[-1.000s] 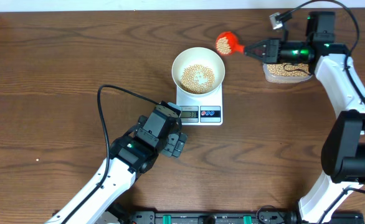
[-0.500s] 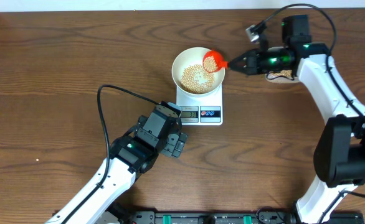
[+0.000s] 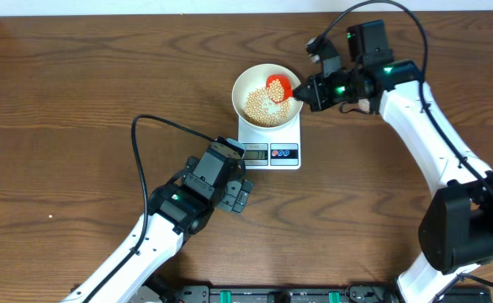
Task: Scoop item into bowl and weigh 50g on scale
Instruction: 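Carry the scoop over the bowl and tilt it slightly, then tilt the scoop gently to trickle soybeans into the bowl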
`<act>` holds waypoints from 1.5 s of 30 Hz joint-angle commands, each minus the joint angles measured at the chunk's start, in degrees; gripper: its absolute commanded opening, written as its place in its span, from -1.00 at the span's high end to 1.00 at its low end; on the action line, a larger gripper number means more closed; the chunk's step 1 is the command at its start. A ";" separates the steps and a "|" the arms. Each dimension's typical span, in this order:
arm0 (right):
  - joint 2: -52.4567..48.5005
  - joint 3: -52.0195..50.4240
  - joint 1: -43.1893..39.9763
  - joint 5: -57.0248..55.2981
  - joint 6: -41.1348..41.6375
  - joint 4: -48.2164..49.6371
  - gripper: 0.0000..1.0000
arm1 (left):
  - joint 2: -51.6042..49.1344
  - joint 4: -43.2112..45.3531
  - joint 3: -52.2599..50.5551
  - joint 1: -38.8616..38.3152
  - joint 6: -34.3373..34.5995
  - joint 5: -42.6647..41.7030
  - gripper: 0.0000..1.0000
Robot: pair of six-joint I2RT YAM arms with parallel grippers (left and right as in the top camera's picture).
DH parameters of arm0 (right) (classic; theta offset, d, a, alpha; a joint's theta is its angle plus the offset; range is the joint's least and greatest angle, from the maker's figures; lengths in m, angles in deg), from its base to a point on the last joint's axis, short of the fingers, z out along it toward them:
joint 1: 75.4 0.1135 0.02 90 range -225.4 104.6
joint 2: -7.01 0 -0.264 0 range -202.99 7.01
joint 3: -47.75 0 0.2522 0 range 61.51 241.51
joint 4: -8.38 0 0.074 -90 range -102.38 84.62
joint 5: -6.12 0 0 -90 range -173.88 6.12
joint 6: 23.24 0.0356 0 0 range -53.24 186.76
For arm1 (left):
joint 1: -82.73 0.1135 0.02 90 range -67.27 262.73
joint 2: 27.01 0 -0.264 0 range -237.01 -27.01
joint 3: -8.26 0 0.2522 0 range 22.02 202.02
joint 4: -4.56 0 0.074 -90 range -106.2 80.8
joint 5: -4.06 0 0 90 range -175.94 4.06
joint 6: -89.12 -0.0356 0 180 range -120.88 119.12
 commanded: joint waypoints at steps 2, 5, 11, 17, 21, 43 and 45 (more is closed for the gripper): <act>0.90 0.24 1.20 -3.63 -3.69 0.07 0.98 | -0.33 0.04 -0.28 -0.17 -0.79 0.15 -0.92; 0.87 0.24 1.33 -4.85 -4.07 0.07 0.98 | -0.33 0.04 -0.28 -0.17 -0.79 0.15 -0.92; 0.90 0.24 1.38 -5.27 -5.57 0.72 0.98 | -0.33 0.04 -0.28 -0.17 -0.79 0.15 -0.92; 0.87 0.24 1.38 -5.22 -7.96 0.79 0.98 | -0.33 0.04 -0.28 -0.17 -0.79 0.15 -0.92; 0.90 0.24 1.38 -5.22 -9.03 0.79 0.98 | -0.33 0.04 -0.28 -0.17 -0.79 0.15 -0.92; 0.90 0.24 1.42 -5.25 -19.06 0.72 0.98 | -0.33 0.04 -0.28 -0.17 -0.76 0.15 -0.92; 0.90 0.24 1.42 -5.25 -19.06 0.74 0.98 | -0.33 0.04 -0.28 -0.17 -0.76 0.15 -0.92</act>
